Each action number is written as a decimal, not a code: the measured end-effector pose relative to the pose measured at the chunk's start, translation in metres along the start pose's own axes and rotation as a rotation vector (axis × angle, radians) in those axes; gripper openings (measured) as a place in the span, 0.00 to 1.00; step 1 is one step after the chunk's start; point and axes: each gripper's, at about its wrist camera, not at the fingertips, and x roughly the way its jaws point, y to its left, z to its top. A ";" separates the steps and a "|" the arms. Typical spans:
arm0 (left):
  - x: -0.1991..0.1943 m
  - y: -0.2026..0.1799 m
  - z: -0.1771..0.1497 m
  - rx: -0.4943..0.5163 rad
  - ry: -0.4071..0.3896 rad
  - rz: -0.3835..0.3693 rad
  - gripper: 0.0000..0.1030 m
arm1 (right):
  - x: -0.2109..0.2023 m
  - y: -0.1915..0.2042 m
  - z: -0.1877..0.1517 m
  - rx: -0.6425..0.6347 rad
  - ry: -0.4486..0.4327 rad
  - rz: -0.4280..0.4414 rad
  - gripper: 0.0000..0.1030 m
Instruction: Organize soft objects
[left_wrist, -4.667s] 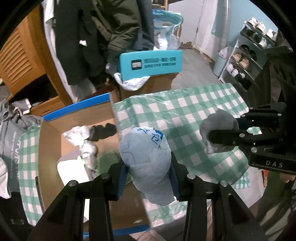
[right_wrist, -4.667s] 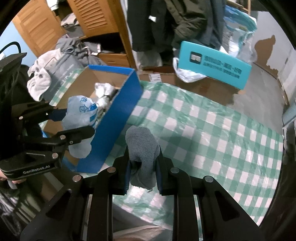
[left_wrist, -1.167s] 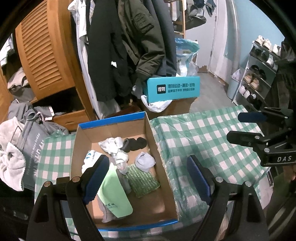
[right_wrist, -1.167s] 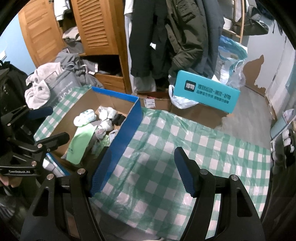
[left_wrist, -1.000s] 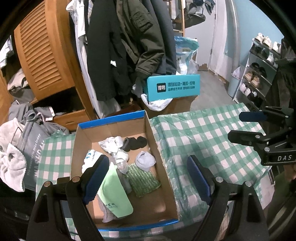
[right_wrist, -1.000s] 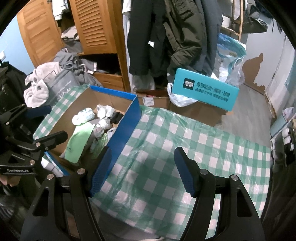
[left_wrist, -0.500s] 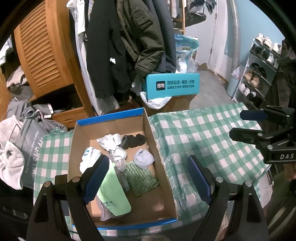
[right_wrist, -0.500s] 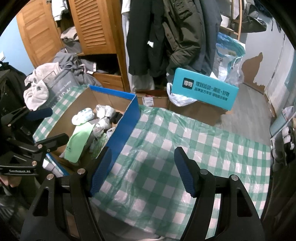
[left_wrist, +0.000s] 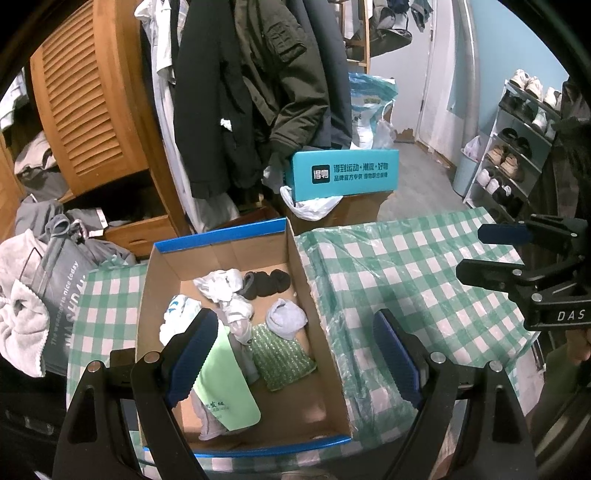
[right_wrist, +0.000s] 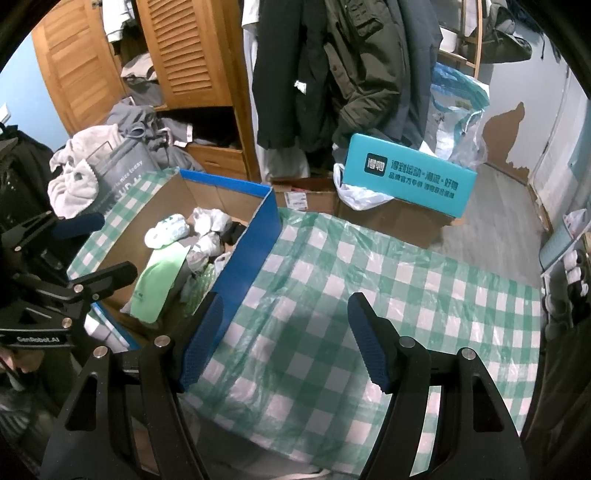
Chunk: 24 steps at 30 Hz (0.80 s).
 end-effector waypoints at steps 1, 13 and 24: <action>0.000 0.000 0.000 0.000 -0.001 0.000 0.85 | 0.000 0.001 0.000 0.000 -0.001 0.001 0.67; -0.001 -0.001 -0.001 0.000 -0.005 -0.003 0.85 | -0.001 0.001 -0.001 0.000 -0.003 0.000 0.67; -0.002 -0.008 -0.003 0.013 0.007 -0.026 0.85 | -0.002 0.002 0.000 0.004 -0.003 0.001 0.67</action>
